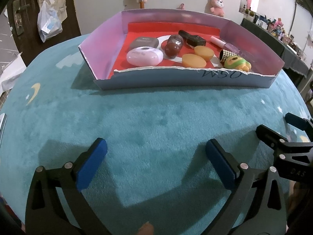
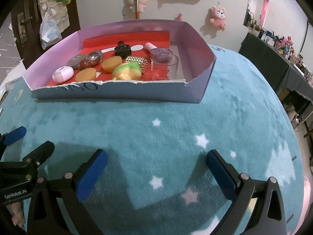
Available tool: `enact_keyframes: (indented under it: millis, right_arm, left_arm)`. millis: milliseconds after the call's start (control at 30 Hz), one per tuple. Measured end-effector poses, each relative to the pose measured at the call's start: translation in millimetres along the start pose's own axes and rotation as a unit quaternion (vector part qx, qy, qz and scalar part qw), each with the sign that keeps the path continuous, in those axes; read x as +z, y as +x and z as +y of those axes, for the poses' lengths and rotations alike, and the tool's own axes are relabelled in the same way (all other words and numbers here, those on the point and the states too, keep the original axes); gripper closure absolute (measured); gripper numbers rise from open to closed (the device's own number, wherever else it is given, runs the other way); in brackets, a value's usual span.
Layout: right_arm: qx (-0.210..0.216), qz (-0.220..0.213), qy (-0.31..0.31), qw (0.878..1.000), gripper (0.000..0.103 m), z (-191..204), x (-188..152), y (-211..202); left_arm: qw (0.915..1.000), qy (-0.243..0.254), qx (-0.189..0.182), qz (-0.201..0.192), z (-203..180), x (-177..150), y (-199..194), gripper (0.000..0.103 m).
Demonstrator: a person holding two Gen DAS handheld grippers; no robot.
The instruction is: Organize rigid objects
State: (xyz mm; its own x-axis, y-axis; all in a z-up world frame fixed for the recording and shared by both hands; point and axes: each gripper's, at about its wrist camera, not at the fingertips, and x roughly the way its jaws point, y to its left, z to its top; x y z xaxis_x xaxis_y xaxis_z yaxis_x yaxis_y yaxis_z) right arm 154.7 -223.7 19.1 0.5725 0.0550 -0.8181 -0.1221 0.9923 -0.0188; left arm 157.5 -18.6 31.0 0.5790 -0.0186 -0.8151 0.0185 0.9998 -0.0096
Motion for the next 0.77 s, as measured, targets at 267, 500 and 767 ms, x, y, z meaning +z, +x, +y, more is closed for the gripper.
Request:
enact_keyframes:
  millis: [267,500,767]
  right_arm:
    - [0.0,0.003,0.002,1.0,0.0,-4.2,-0.7,-1.4]
    - [0.0,0.002,0.007,1.0,0.0,-7.2,-0.8,-0.7]
    - [-0.002,0.002,0.011,1.0,0.0,-8.9,-0.7,-0.7]
  left_arm:
    - [1.0,-0.004,0.0,0.001,-0.1,2.0,1.6,0.0]
    - [1.0,-0.004,0.001,0.001,-0.2,1.9,1.9,0.0]
    - [1.0,-0.004,0.001,0.001,0.0,1.9,2.0,0.0]
